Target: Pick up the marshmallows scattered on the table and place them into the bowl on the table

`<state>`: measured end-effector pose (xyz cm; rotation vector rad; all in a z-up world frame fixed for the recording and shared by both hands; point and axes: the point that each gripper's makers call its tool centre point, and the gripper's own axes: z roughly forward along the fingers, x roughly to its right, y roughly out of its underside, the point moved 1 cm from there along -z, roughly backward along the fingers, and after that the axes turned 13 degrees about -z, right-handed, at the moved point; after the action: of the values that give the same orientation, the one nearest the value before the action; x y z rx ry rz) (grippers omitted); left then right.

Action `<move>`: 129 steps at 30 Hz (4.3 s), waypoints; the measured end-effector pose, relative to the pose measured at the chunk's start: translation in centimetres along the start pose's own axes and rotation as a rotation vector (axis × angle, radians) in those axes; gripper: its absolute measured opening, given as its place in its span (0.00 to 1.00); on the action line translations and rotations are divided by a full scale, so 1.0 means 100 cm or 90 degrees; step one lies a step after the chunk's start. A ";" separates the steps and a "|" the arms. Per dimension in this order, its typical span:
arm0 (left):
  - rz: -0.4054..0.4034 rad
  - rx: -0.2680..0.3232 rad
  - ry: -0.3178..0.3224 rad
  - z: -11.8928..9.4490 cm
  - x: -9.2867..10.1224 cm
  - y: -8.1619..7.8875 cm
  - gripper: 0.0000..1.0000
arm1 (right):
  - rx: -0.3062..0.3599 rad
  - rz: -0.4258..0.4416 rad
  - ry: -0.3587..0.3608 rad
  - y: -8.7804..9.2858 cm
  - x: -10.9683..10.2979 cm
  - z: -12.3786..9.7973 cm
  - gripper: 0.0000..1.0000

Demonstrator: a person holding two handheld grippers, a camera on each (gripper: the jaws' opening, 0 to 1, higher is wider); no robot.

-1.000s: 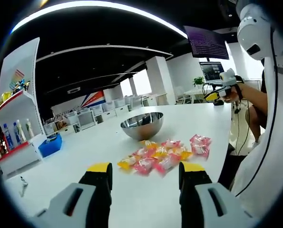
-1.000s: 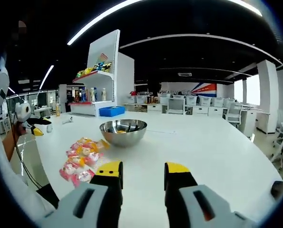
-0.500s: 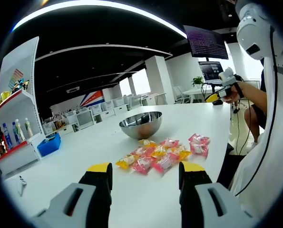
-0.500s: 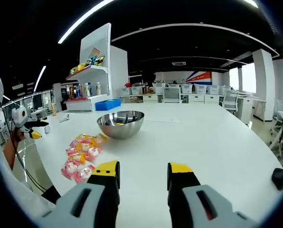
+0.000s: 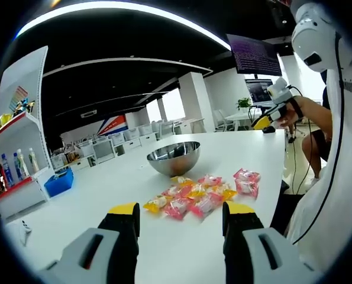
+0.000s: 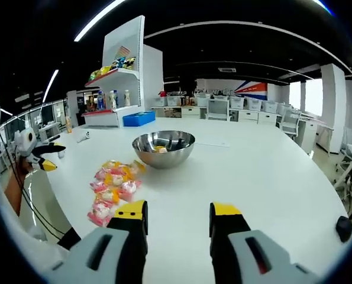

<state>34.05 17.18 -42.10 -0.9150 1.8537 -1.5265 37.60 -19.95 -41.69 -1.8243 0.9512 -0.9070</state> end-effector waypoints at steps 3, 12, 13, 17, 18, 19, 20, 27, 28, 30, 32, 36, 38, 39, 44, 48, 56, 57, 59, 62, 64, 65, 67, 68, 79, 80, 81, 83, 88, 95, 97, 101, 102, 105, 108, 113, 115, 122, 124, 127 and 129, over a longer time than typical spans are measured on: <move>-0.001 0.002 0.004 0.001 0.000 0.000 0.57 | -0.004 -0.001 0.002 -0.007 -0.013 0.003 0.44; -0.005 0.008 0.011 0.002 -0.003 0.000 0.57 | 0.004 0.043 0.005 -0.017 -0.054 0.017 0.52; -0.006 0.009 0.011 0.001 -0.004 0.000 0.57 | 0.004 0.045 0.011 -0.017 -0.057 0.020 0.53; -0.008 0.011 0.013 0.001 -0.007 0.000 0.57 | 0.003 0.072 0.020 -0.016 -0.068 0.026 0.55; -0.008 0.011 0.014 0.001 -0.007 0.000 0.57 | 0.003 0.075 0.020 -0.016 -0.070 0.026 0.56; -0.008 0.011 0.014 0.001 -0.007 0.000 0.57 | 0.002 0.080 0.020 -0.016 -0.073 0.028 0.56; -0.008 0.011 0.015 0.001 -0.008 0.000 0.57 | 0.001 0.083 0.020 -0.017 -0.075 0.028 0.56; -0.010 0.013 0.019 0.002 -0.010 0.001 0.57 | -0.013 0.106 0.041 -0.013 -0.080 0.034 0.54; -0.011 0.012 0.020 0.002 -0.011 0.001 0.57 | -0.014 0.114 0.048 -0.013 -0.079 0.034 0.54; -0.009 0.010 0.023 0.002 -0.010 0.001 0.57 | -0.015 0.121 0.061 -0.011 -0.080 0.035 0.55; -0.010 0.012 0.027 0.003 -0.008 0.001 0.57 | -0.019 0.118 0.081 -0.007 -0.078 0.036 0.56; -0.011 0.010 0.031 0.004 -0.007 0.003 0.57 | -0.034 0.111 0.087 0.003 -0.084 0.043 0.56; -0.012 0.009 0.033 0.004 -0.007 0.004 0.57 | -0.045 0.104 0.081 0.008 -0.089 0.047 0.56; -0.013 0.008 0.034 0.004 -0.007 0.005 0.57 | -0.048 0.105 0.077 0.009 -0.092 0.049 0.56; -0.016 0.009 0.035 0.004 -0.005 0.006 0.57 | -0.064 0.098 0.060 0.016 -0.103 0.056 0.53; -0.019 0.009 0.034 0.003 -0.003 0.008 0.57 | -0.083 0.097 0.045 0.025 -0.111 0.062 0.51; -0.021 0.008 0.033 0.001 -0.002 0.009 0.56 | -0.119 0.099 0.023 0.046 -0.120 0.075 0.46; -0.020 0.008 0.032 0.001 -0.002 0.009 0.56 | -0.122 0.099 0.021 0.048 -0.121 0.076 0.45; -0.022 0.010 0.030 0.001 -0.003 0.009 0.56 | -0.130 0.106 0.009 0.052 -0.124 0.077 0.43; -0.024 0.011 0.030 0.001 -0.003 0.010 0.56 | -0.132 0.104 0.008 0.054 -0.125 0.078 0.42; -0.024 0.009 0.030 0.001 -0.002 0.011 0.56 | -0.134 0.104 0.005 0.054 -0.125 0.078 0.40; -0.025 0.008 0.030 0.001 -0.002 0.012 0.56 | -0.135 0.104 0.004 0.055 -0.126 0.079 0.40; -0.027 0.008 0.030 0.002 -0.002 0.013 0.56 | -0.138 0.100 -0.002 0.055 -0.127 0.081 0.40; -0.028 0.007 0.029 0.002 -0.002 0.014 0.56 | -0.139 0.099 -0.003 0.056 -0.128 0.081 0.39; -0.029 0.008 0.025 0.000 -0.003 0.013 0.56 | -0.151 0.076 -0.003 0.063 -0.125 0.085 0.27; -0.029 0.008 0.025 0.000 -0.003 0.013 0.56 | -0.151 0.075 -0.003 0.063 -0.125 0.085 0.26; -0.029 0.008 0.025 0.000 -0.003 0.013 0.56 | -0.152 0.070 -0.002 0.064 -0.125 0.085 0.25; -0.028 0.007 0.026 0.001 -0.002 0.014 0.56 | -0.151 0.070 -0.004 0.064 -0.125 0.085 0.21; -0.029 0.007 0.029 0.003 0.000 0.015 0.56 | -0.144 0.062 -0.011 0.063 -0.125 0.085 0.17; -0.030 0.007 0.028 0.003 0.001 0.015 0.56 | -0.135 0.050 -0.018 0.060 -0.125 0.083 0.15; -0.029 0.006 0.027 0.002 0.001 0.015 0.56 | -0.127 0.050 -0.018 0.057 -0.125 0.081 0.15; -0.030 0.006 0.025 0.002 0.001 0.014 0.56 | -0.111 0.051 -0.015 0.050 -0.124 0.079 0.15; -0.029 0.006 0.025 0.002 0.001 0.014 0.56 | -0.106 0.049 -0.016 0.047 -0.124 0.079 0.15; -0.028 0.007 0.026 0.003 0.002 0.014 0.56 | -0.094 0.043 -0.012 0.040 -0.122 0.075 0.15; -0.028 0.007 0.026 0.003 0.002 0.013 0.56 | -0.080 0.036 -0.006 0.032 -0.117 0.070 0.15; -0.026 0.004 0.024 0.003 0.002 0.013 0.56 | -0.043 0.038 -0.004 0.010 -0.109 0.059 0.15; -0.025 0.005 0.023 0.002 0.003 0.012 0.56 | -0.030 0.036 -0.003 0.001 -0.106 0.055 0.15; -0.026 0.003 0.020 0.003 0.004 0.012 0.56 | 0.018 0.033 -0.001 -0.027 -0.092 0.042 0.15; -0.021 -0.005 0.018 0.004 0.004 0.013 0.56 | 0.038 0.027 0.003 -0.039 -0.084 0.039 0.15; -0.018 -0.002 0.018 0.003 0.006 0.010 0.56 | 0.066 0.013 0.007 -0.058 -0.075 0.037 0.15; -0.017 0.001 0.016 0.002 0.006 0.008 0.56 | 0.082 -0.002 0.010 -0.070 -0.070 0.038 0.15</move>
<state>33.71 16.71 -42.92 -0.9269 1.8638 -1.5618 39.49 -10.16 -38.08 -1.7131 0.8793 -0.9629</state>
